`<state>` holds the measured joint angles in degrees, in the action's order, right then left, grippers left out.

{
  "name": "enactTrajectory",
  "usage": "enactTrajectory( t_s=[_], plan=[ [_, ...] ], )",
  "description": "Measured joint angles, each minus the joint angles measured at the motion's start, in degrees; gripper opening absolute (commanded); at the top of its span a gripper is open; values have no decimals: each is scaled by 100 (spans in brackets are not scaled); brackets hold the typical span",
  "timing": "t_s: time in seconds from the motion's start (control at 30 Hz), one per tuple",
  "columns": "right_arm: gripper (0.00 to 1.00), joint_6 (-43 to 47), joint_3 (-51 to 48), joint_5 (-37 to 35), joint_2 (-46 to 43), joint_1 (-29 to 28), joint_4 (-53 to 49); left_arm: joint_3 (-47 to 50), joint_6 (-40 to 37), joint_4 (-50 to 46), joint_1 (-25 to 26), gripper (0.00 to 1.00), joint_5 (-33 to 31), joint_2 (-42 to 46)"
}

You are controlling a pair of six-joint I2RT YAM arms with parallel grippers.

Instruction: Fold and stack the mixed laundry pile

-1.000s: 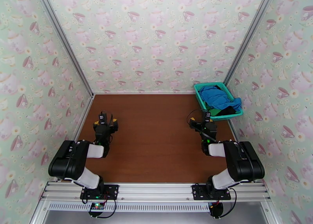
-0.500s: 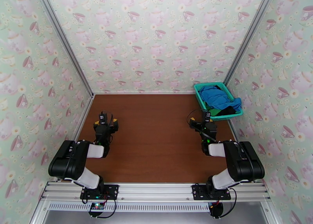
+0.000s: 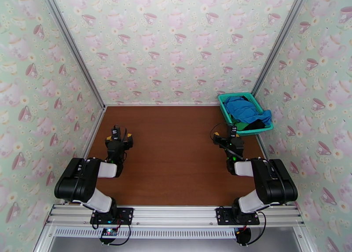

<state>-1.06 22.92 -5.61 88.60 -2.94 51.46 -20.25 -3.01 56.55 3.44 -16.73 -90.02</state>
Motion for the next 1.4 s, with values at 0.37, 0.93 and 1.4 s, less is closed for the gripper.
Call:
enactTrajectory(
  t_s=[0.37,0.93,1.4],
  plan=[
    [100,-466,1917,-363,-2006,-87,-3963,-286,-190,-1484,1036,100,-1314,1537],
    [81,-1307,9919,-72,2583,1263,-10413,-5099,2068,-8747,2092,96,-457,1893],
    [75,-1451,10244,26,3827,1283,-10826,-4457,2170,-9060,2618,93,33,1836]
  ],
)
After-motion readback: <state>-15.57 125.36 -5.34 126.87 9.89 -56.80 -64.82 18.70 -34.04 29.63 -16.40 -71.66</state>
